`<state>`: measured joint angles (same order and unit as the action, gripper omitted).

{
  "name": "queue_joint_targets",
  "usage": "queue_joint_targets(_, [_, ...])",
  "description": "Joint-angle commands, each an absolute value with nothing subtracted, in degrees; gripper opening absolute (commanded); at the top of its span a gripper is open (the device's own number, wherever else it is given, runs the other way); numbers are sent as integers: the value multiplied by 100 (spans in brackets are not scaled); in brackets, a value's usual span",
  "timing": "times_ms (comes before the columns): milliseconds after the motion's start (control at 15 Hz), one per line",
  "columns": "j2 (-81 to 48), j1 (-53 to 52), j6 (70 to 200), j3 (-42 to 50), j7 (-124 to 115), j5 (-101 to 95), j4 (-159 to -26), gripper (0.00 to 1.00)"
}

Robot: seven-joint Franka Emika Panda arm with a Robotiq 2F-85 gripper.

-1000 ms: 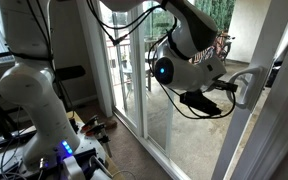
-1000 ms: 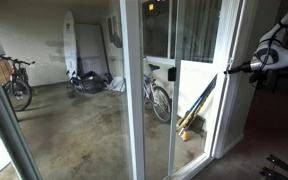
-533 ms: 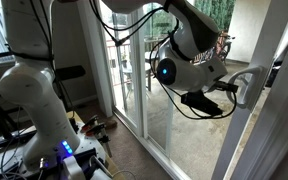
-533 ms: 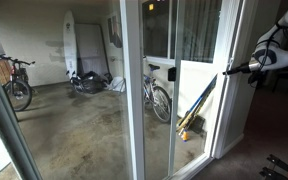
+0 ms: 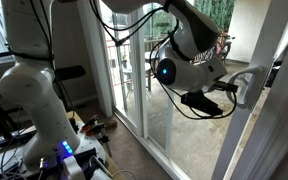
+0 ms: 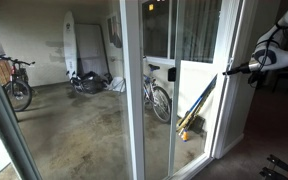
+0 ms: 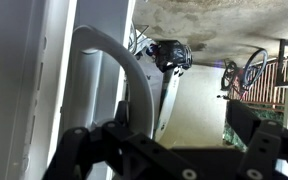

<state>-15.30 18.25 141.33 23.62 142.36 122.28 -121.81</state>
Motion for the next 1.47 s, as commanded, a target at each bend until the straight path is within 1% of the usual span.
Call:
queue_joint_targets(0, [-1331,1612,14244,2237,14591,12287,-12488,100])
queue_joint_targets(733, [-1023,1173,14779,2011,15290,12670,-12910,100])
queue_joint_targets(800, [-1064,837,14795,2360,14890,12374,-12761,100])
queue_joint_targets(1400, [-966,-410,15005,3038,14906,12400,-12990,100])
